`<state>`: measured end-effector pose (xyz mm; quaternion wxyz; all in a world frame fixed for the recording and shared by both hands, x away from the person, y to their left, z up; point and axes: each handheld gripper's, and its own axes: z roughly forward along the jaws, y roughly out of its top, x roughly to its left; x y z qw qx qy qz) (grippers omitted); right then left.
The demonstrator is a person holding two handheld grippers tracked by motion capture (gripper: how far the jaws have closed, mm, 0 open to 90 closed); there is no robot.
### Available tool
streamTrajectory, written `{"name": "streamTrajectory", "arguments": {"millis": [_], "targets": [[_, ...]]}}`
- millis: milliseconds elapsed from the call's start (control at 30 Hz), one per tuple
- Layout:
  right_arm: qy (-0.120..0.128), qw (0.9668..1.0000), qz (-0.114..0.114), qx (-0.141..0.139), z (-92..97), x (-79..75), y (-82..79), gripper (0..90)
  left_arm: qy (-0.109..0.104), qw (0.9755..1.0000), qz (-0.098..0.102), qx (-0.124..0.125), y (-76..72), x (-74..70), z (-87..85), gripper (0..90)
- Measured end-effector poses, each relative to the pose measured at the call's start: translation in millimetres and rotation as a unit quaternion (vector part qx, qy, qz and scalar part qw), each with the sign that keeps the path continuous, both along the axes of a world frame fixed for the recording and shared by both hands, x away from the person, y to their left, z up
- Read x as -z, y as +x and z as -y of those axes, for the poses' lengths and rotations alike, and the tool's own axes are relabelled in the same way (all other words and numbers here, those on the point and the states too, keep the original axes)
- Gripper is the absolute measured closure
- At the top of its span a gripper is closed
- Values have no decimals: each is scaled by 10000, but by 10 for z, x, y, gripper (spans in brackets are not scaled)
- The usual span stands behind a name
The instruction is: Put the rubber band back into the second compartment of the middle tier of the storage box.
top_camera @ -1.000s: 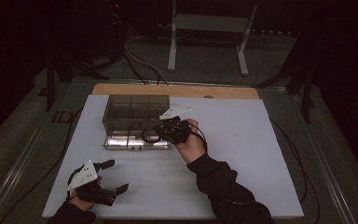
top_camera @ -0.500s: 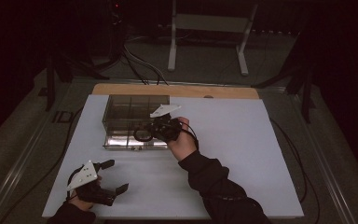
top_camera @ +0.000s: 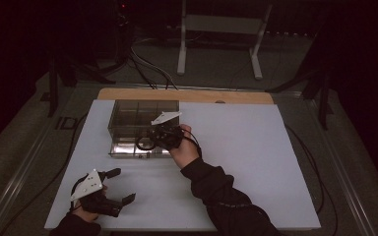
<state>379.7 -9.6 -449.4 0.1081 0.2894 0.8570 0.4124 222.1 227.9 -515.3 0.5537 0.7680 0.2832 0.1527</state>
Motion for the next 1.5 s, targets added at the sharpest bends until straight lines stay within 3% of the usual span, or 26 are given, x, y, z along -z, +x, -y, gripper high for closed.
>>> {"name": "streamTrajectory", "arguments": {"millis": [367, 633, 800, 1100, 1267, 1500], "targets": [[-220, 9997, -64, 101, -107, 177, 108, 859, -8, 10000, -11, 18, -1, 3, 1, 4], [-387, 9992, 12, 126, -180, 247, 116, 859, -36, 10000, -14, 5, 1, 0, -9, 4], [-439, 9990, -54, 99, -208, 305, 119, 859, -36, 10000, -5, 19, -6, -4, -7, 3], [-549, 9983, -181, 16, -236, 351, 132, 857, -27, 10000, -7, 13, -5, 0, -4, 4], [-748, 9968, -273, 24, -254, 390, 144, 852, -13, 10000, -3, 13, -7, 0, -2, 3], [-758, 9967, -294, 92, -266, 382, 151, 848, -13, 10000, -17, 27, -4, 4, 2, 3]]}}
